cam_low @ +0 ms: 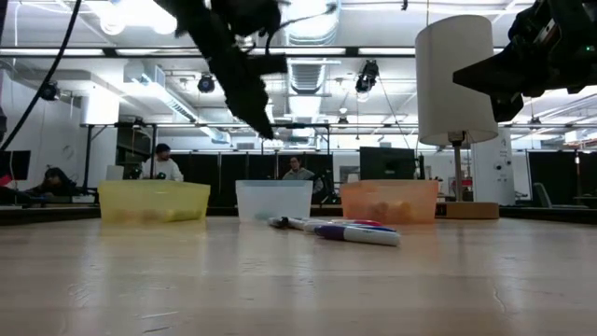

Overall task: Pick & Place Markers
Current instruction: Put the bottom small light blue highlighter pen into the transparent bin

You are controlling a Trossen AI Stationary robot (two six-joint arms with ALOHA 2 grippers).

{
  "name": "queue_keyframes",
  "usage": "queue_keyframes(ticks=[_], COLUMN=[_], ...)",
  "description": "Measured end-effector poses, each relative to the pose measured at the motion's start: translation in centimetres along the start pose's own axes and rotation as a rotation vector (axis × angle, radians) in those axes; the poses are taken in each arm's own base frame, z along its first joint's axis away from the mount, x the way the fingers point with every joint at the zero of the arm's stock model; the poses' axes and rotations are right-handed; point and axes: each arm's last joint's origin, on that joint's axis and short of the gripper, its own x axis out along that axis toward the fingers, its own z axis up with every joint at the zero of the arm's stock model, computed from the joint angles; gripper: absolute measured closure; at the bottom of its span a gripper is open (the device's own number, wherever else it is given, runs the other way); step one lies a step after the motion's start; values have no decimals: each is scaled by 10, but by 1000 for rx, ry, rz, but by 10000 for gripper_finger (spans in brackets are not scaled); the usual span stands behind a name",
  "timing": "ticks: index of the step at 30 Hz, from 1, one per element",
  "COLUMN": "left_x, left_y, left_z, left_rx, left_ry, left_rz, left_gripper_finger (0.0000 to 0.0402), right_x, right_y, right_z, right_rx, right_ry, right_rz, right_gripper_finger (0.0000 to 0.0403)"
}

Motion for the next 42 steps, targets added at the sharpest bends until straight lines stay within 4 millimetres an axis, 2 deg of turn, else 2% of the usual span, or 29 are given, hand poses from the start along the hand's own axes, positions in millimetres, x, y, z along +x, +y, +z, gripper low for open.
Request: queue_keyframes(ticks=[7,13,17,28,33,42], left_x=[34,48,53,82,89,90], left_y=[30,42,40,26,25,29], left_z=[-32,-46,-48,-66,-64,-58], left_rx=[-169,-317,-358,-351,-353,-416], left_ry=[29,-36,-93,-13,-3,-11], left_rz=[-82,-159,-184,-202,-208,-155], left_gripper_finger=[375,374,374,374,373,351], right_x=[0,0,0,0,0,0], right_y=[0,0,0,0,0,0], right_z=[0,0,0,0,0,0], right_rx=[0,0,0,0,0,0], right_ry=[0,0,-1,0,-1,-1], right_rz=[0,0,0,0,0,0], right_gripper_finger=[394,394,394,394,394,394])
